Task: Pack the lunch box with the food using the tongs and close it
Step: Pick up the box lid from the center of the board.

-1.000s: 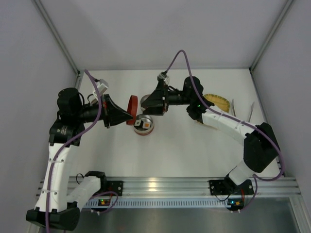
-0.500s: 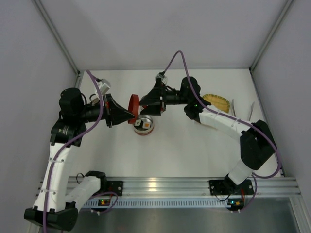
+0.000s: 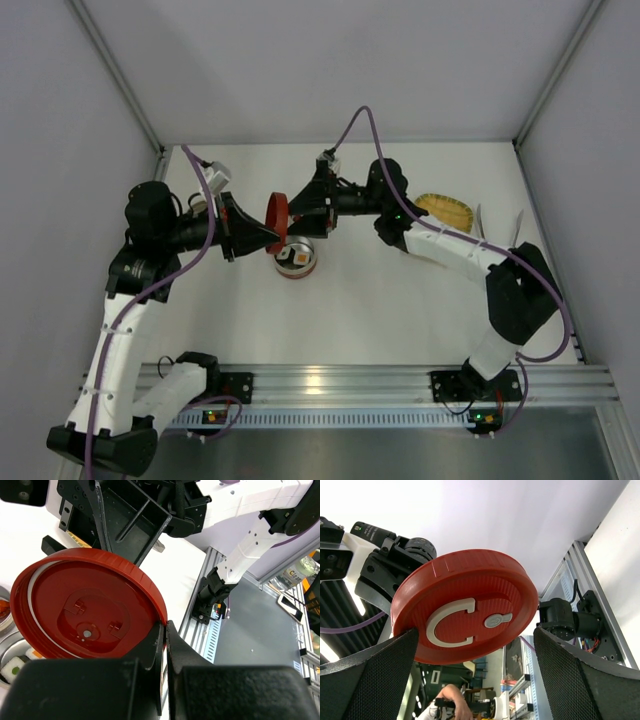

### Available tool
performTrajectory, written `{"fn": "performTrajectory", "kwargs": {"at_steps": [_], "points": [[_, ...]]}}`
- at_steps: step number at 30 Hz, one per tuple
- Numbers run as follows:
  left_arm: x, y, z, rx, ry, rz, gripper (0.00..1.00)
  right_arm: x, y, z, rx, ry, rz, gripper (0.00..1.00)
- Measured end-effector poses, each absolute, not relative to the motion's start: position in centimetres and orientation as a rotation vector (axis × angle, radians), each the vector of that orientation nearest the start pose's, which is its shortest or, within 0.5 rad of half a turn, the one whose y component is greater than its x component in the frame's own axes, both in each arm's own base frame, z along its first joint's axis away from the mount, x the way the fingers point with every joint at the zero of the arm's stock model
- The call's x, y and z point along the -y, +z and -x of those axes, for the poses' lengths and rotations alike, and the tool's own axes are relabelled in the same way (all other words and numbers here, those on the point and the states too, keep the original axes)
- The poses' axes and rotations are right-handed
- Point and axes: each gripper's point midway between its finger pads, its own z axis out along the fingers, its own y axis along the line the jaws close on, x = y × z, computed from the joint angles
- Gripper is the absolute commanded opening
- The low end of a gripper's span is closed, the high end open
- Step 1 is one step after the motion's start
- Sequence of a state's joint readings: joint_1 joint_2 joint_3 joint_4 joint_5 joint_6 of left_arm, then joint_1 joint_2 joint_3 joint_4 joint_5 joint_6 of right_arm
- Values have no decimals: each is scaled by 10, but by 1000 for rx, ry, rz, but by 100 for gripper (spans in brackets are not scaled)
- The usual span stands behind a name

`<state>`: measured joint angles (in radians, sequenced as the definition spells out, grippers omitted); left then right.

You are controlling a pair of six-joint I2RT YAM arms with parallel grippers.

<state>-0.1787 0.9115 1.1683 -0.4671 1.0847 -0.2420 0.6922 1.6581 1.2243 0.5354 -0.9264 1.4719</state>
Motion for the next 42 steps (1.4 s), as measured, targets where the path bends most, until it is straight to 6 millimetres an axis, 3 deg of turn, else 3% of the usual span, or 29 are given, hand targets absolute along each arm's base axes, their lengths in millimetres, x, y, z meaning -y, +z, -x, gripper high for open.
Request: {"fn": "performTrajectory", "kwargs": {"at_steps": [7,20,31,37,42], "points": [[194,372,-187,-1670,-1215,-750,0,-411,336,-229,-2076,2163,312,83],[187,359,-190,-1717,-1123,-768,0,-412,323,-234,-2104,1971,439,71],[187,372,-190,-1657,-1075,-815,0,-380,285,-276,-2229,1762,287,64],[187,375,-190,-1648,-1080,-809,0,-374,288,-271,-2139,1950,235,70],[190,383,-189,-1632,-1126,-789,0,-367,326,-269,-1886,2153,251,71]]}}
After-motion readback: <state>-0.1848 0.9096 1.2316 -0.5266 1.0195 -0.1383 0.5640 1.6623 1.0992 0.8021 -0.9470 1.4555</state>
